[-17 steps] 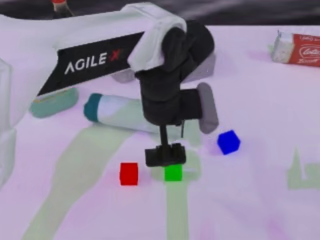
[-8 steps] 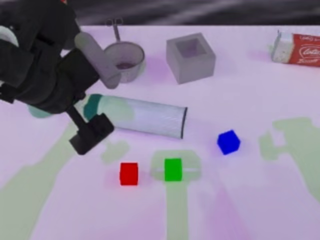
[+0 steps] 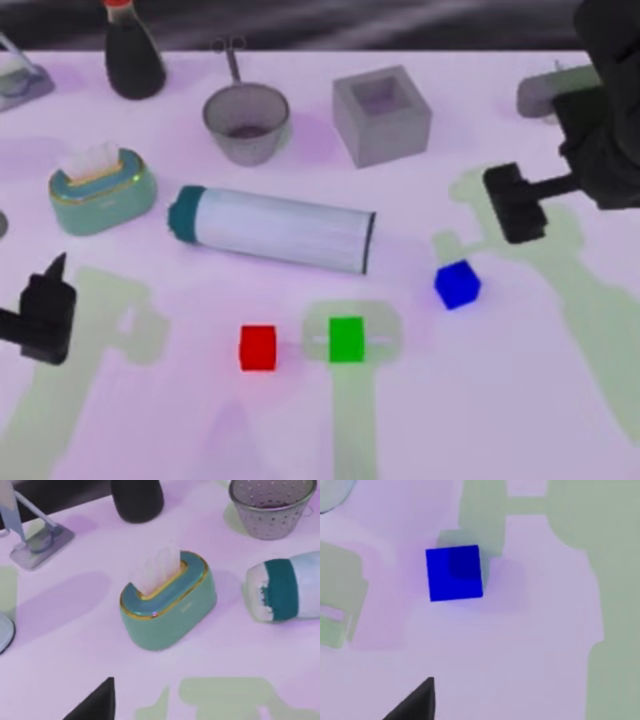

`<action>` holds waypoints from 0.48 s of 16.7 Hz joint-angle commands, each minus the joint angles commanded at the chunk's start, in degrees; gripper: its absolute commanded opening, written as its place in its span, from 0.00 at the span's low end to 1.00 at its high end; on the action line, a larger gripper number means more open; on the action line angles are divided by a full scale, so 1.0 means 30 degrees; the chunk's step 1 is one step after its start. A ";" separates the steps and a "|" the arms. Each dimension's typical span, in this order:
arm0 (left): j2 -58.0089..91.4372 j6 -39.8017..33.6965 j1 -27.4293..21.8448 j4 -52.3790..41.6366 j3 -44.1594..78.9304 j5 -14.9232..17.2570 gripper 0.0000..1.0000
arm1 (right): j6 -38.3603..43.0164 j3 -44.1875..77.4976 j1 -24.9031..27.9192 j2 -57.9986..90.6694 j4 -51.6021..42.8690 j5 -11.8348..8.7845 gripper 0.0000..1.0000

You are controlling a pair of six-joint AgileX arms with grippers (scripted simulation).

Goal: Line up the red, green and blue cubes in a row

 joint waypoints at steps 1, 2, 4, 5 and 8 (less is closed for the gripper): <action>-0.1860 -0.0682 0.0571 0.0968 -0.1401 0.0025 1.00 | 0.0064 0.1314 0.0355 0.1584 -0.0841 -0.0006 1.00; -0.3606 -0.1328 0.1097 0.1894 -0.2710 0.0052 1.00 | 0.0123 0.2561 0.0687 0.3086 -0.1614 -0.0008 1.00; -0.6659 -0.2482 0.2002 0.3582 -0.5003 0.0104 1.00 | 0.0224 0.4794 0.1268 0.5829 -0.2935 0.0002 1.00; -0.7850 -0.2948 0.2353 0.4278 -0.5910 0.0127 1.00 | 0.0266 0.5764 0.1514 0.7010 -0.3481 0.0012 1.00; -1.0439 -0.4030 0.3130 0.5931 -0.7963 0.0181 1.00 | 0.0354 0.7862 0.2051 0.9358 -0.4617 0.0039 1.00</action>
